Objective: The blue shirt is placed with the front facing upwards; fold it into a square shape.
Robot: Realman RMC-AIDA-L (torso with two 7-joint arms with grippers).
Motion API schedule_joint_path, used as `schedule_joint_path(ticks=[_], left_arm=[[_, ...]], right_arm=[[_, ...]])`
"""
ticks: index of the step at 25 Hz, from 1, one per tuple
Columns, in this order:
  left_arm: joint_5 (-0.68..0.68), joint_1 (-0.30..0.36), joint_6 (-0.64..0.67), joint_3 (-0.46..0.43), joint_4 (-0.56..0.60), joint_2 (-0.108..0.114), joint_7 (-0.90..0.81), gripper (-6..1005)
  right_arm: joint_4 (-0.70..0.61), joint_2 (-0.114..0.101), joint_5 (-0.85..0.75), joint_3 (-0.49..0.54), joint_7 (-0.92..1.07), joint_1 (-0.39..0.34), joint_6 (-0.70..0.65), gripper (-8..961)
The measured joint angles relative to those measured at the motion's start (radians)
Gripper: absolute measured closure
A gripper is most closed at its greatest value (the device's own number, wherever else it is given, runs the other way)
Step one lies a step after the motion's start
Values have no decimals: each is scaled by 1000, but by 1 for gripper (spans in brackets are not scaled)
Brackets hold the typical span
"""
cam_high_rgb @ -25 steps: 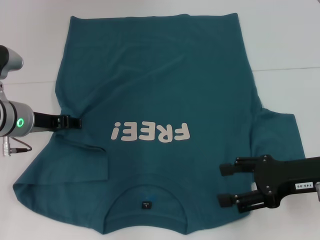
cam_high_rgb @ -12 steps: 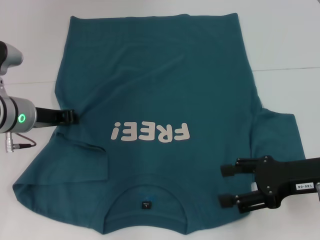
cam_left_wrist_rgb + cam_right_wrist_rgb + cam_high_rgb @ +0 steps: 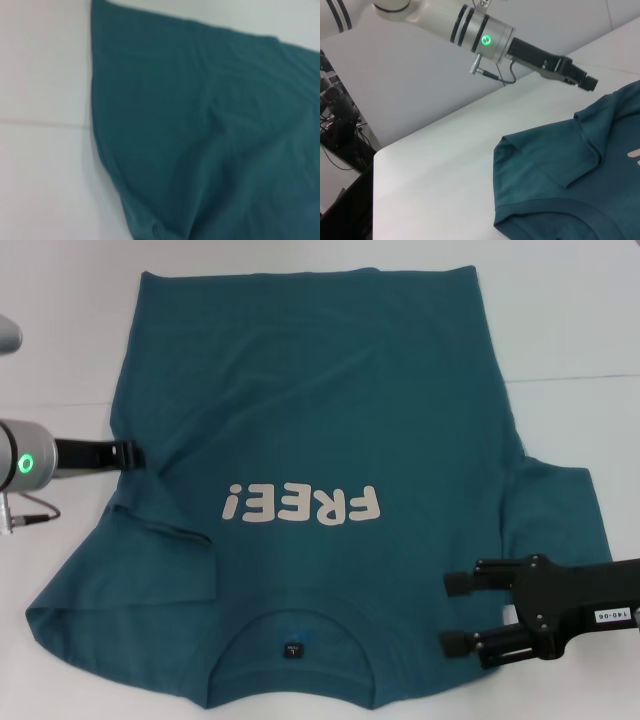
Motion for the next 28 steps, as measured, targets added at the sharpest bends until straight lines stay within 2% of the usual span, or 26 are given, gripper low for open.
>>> schedule_joint_path(ticks=[3,5,17,22,28], left_arm=[[3,-3,8,1,36,11,1,918],[2,-5,7,1,57,16,6,732],[6,-1,-55,7,99,21,11,539],[4,-14,-68,4,136,23,11,384],[6,-33,-99,10,189,24,17,396]], right_arm=[[0,0,0,0,0,0,-1,37],[-1,0,-1,0,0,2,-2,37],[-1,4,-26,0,2,16,-6,37],[-1,5,-26,0,3,19,-6,37],[-1,5,-26,0,4,20,-6,37]])
